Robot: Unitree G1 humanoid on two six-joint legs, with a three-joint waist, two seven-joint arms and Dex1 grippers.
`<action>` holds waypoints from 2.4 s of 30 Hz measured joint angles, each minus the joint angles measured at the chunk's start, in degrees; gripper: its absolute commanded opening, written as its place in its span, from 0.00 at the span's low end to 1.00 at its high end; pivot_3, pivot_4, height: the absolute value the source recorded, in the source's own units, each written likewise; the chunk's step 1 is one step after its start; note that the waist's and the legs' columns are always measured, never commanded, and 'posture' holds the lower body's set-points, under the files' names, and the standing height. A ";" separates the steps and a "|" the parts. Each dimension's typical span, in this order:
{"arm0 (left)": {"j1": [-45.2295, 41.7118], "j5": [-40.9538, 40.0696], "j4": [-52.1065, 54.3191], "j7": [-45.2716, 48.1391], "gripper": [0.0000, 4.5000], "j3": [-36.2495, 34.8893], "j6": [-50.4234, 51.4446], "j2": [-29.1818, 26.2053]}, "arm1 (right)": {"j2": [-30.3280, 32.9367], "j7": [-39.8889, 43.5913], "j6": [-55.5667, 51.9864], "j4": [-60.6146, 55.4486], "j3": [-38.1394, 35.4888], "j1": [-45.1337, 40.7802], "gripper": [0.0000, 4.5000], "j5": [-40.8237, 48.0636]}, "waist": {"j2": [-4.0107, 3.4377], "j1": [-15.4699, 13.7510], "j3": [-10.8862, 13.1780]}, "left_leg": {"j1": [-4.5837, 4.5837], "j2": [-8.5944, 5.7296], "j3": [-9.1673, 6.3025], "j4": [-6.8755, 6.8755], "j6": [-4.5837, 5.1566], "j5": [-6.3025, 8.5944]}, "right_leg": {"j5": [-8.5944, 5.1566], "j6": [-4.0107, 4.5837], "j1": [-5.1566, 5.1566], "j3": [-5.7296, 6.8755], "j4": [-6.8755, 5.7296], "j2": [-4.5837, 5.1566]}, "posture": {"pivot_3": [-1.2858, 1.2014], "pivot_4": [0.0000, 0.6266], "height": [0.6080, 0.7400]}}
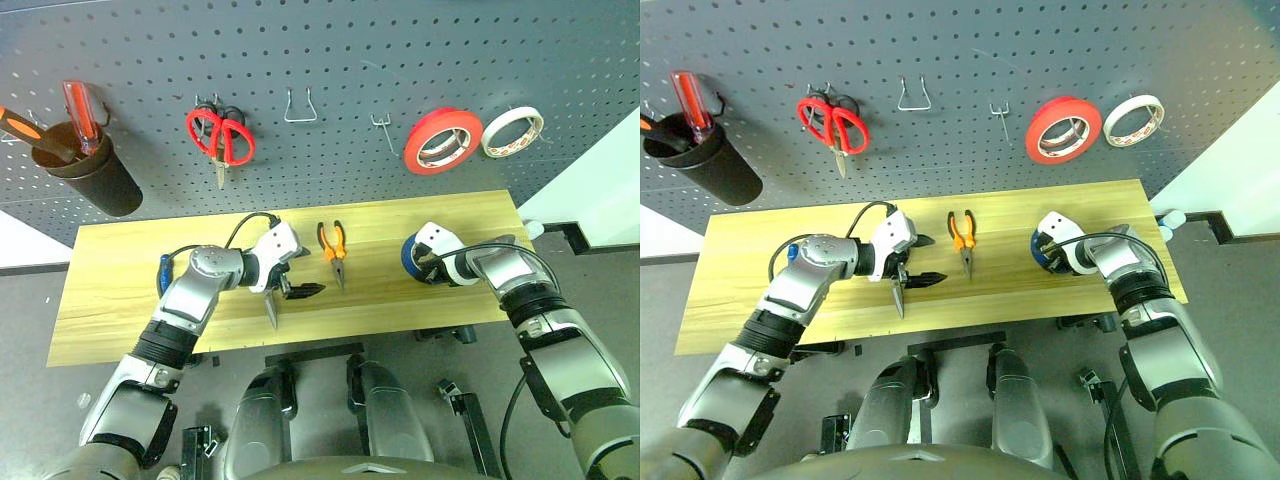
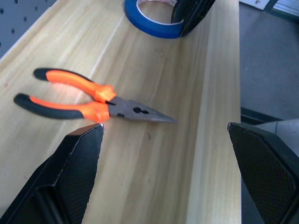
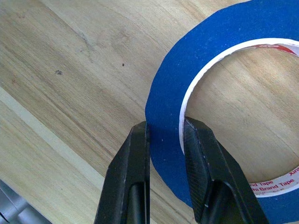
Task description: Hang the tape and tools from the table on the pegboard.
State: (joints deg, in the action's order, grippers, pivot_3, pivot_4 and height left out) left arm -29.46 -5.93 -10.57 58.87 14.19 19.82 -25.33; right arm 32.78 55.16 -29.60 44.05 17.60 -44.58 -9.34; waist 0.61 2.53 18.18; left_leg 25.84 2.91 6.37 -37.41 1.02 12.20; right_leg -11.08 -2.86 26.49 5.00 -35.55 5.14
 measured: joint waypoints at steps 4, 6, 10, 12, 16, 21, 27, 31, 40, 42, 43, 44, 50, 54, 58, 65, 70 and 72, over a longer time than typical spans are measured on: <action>1.67 -1.89 1.61 0.67 1.00 -1.53 -0.39 -0.67 | 0.99 2.68 -2.25 -7.61 -0.69 3.87 0.15 1.72 | 0.00 -0.10 0.00 | 0.07 0.00 0.00 0.04 -0.03 -0.02 | 0.04 -0.13 0.06 0.02 0.00 -0.01 | 0.48 0.46 0.93; 2.78 -3.33 2.94 1.38 1.00 -2.31 -0.64 -1.66 | 2.47 4.22 -4.68 -15.87 -2.50 7.80 0.15 4.02 | -0.03 -0.15 -0.02 | 0.18 -0.02 -0.01 0.04 -0.04 -0.02 | 0.03 -0.17 0.13 0.03 0.01 0.01 | 0.47 0.43 0.93; 4.80 -5.74 5.00 2.77 1.00 -4.53 -0.64 -3.62 | 6.29 6.95 -10.83 -34.73 -6.99 15.08 0.15 9.89 | -0.09 -0.09 -0.06 | 0.37 -0.06 -0.02 -0.07 -0.04 -0.02 | 0.05 -0.20 0.24 0.08 -0.01 0.03 | 0.46 0.37 0.93; 6.61 -7.86 7.10 4.05 1.00 -6.26 -0.76 -4.67 | 8.12 8.34 -13.39 -44.03 -9.80 18.26 0.15 13.68 | -0.08 0.04 -0.07 | 0.47 -0.05 -0.10 -0.17 -0.05 -0.02 | 0.07 -0.23 0.26 0.15 0.00 0.01 | 0.46 0.35 0.93; 9.75 -12.46 10.53 7.38 1.00 -9.18 -3.05 -5.77 | 9.92 9.01 -16.09 -55.78 -15.98 21.30 0.15 20.41 | -0.09 0.13 -0.25 | 0.59 -0.02 -0.16 -0.44 -0.06 0.01 | 0.12 -0.15 0.25 0.19 0.00 -0.02 | 0.45 0.30 0.93; 10.90 -16.70 10.55 8.72 1.00 -13.74 -6.02 -5.93 | 10.47 8.59 -18.52 -63.74 -21.34 21.10 0.15 28.03 | 0.05 0.20 -1.10 | 0.70 0.00 -0.22 -0.59 -0.15 0.08 | 0.32 -0.03 0.19 0.24 0.23 -0.06 | 0.45 0.25 0.93; 8.19 -18.35 5.29 8.18 1.00 -16.42 -9.58 -5.64 | 8.47 4.07 -18.00 -66.97 -22.61 16.63 0.15 32.41 | 0.29 0.39 -2.71 | 0.72 0.00 -0.22 -0.63 -0.07 0.04 | 0.46 -0.13 0.16 0.26 0.31 -0.09 | 0.45 0.20 0.93; 7.11 -18.33 2.77 8.10 1.00 -16.85 -11.71 -5.61 | 7.38 0.80 -13.80 -65.18 -21.17 14.02 0.15 31.48 | 0.34 0.48 -3.72 | 0.72 -0.01 -0.17 -0.63 0.00 0.01 | 0.48 -0.14 0.15 0.26 0.31 -0.10 | 0.46 0.18 0.93; 6.58 -18.22 1.68 6.99 1.00 -17.04 -13.53 -5.55 | 1.69 -5.15 -1.91 -50.05 -11.80 8.21 0.15 22.87 | 0.39 1.56 -5.55 | 0.60 -0.04 0.00 -0.75 0.03 -0.03 | 0.64 -0.19 0.01 0.26 0.24 -0.20 | 0.47 0.16 0.93; 6.48 -18.02 1.62 6.84 1.00 -17.04 -14.10 -5.55 | -0.36 -6.92 0.62 -44.85 -9.52 6.65 0.15 20.13 | 0.38 1.66 -5.71 | 0.57 -0.02 0.02 -0.76 0.04 -0.07 | 0.68 -0.14 0.01 0.25 0.20 -0.23 | 0.47 0.15 0.93; 6.44 -17.82 1.58 6.75 1.00 -17.05 -14.20 -5.57 | -1.20 -7.85 1.87 -42.16 -8.37 5.70 0.15 18.63 | 0.38 1.64 -5.72 | 0.57 -0.02 0.03 -0.77 0.05 -0.12 | 0.70 -0.12 0.03 0.25 0.16 -0.24 | 0.47 0.15 0.93; 6.47 -17.61 1.50 6.60 1.00 -17.06 -14.27 -5.63 | -2.47 -9.01 3.31 -39.23 -7.56 4.65 0.15 17.17 | 0.37 1.62 -5.74 | 0.57 -0.01 0.03 -0.77 0.02 -0.16 | 0.72 -0.09 0.03 0.25 0.15 -0.26 | 0.47 0.15 0.93; 6.64 -17.11 1.51 5.96 1.00 -17.19 -14.44 -6.08 | -9.32 -15.00 10.74 -23.90 -5.76 -2.31 0.31 11.87 | 0.36 1.56 -5.79 | 0.58 0.04 0.03 -0.77 -0.08 -0.31 | 0.84 -0.01 0.05 0.24 0.05 -0.37 | 0.48 0.15 0.93; 6.91 -17.10 1.54 5.55 1.00 -17.23 -14.43 -6.32 | -10.29 -16.58 13.84 -19.94 -5.76 -4.47 0.58 10.21 | 0.35 1.39 -5.98 | 0.59 0.04 0.04 -0.77 -0.09 -0.33 | 0.84 -0.02 0.04 0.24 0.06 -0.36 | 0.48 0.15 0.93; 7.50 -17.10 1.80 5.04 1.00 -17.21 -14.40 -6.49 | -9.49 -15.63 13.46 -21.18 -6.12 -3.95 0.86 10.30 | 0.34 1.44 -6.13 | 0.56 0.04 0.05 -0.77 -0.08 -0.33 | 0.85 -0.04 0.05 0.22 0.01 -0.37 | 0.48 0.15 0.93; 9.70 -17.11 2.93 4.50 1.00 -17.25 -13.81 -7.25 | -1.05 -6.68 2.13 -37.39 -8.95 2.03 1.00 16.09 | 0.35 1.28 -6.19 | 0.55 0.07 0.00 -0.78 -0.09 -0.33 | 0.84 -0.04 0.05 0.22 -0.01 -0.35 | 0.48 0.17 0.93; 12.02 -15.88 3.22 2.34 1.00 -17.18 -11.68 -8.26 | 3.19 -1.24 -11.70 -50.13 -10.09 6.65 1.00 23.97 | 0.36 1.49 -6.25 | 0.45 0.14 -0.11 -0.77 -0.09 -0.32 | 0.86 0.00 0.05 0.18 -0.06 -0.38 | 0.48 0.19 0.93; 13.42 -15.05 3.71 1.13 1.00 -17.11 -10.93 -8.46 | 3.19 -1.25 -17.49 -53.36 -9.77 7.95 1.00 26.42 | 0.36 1.44 -6.26 | 0.44 0.17 -0.14 -0.77 -0.10 -0.31 | 0.86 0.03 0.05 0.18 -0.08 -0.38 | 0.47 0.19 0.93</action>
State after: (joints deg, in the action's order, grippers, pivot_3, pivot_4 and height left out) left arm -16.05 -20.98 -6.86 60.00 -2.91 8.90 -33.79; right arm 35.96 53.91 -47.08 -9.32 7.83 -36.63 17.08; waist 0.97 3.97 11.92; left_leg 26.27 3.09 6.23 -38.18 0.92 11.89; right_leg -10.22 -2.84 26.54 5.17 -35.62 4.76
